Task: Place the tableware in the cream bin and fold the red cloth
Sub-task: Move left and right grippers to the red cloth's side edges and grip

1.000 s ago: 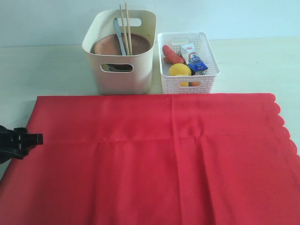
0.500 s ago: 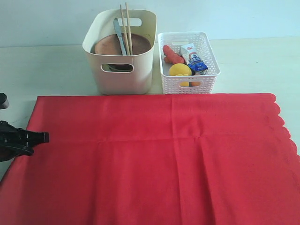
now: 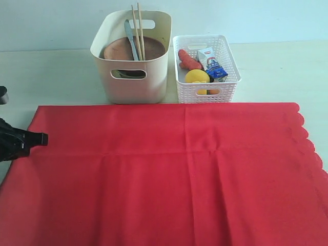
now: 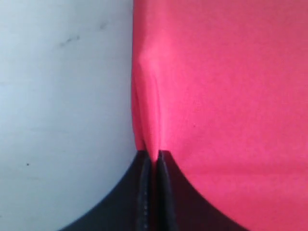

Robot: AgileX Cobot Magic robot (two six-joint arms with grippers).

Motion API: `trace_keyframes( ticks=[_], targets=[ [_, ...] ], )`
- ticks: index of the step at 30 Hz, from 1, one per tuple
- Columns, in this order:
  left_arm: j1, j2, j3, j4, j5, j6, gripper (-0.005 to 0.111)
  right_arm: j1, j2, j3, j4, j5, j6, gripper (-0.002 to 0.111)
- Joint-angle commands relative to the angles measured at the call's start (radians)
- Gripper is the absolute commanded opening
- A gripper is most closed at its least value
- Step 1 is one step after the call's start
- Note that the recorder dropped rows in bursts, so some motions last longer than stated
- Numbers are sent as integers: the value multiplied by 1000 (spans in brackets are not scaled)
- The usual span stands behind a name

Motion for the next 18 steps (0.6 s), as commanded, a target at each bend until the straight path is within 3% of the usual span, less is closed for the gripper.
trace_keyframes(
  ticks=[1,4,7,12,18],
  targets=[
    [16,-109,-22,-3,71,20,0,-2,142,-15,411,63,-493,0],
    [12,-198,-45,-8,120,20,0,-2,274,-27,798,187,-984,0],
    [12,-278,-74,-11,173,20,0,-2,427,-43,999,387,-1358,0],
    [-40,-358,-111,-38,242,22,0,-2,734,-109,1008,429,-1420,0],
    [-286,-375,-188,-82,244,20,0,-2,1083,-167,1127,450,-1578,0]
  ],
)
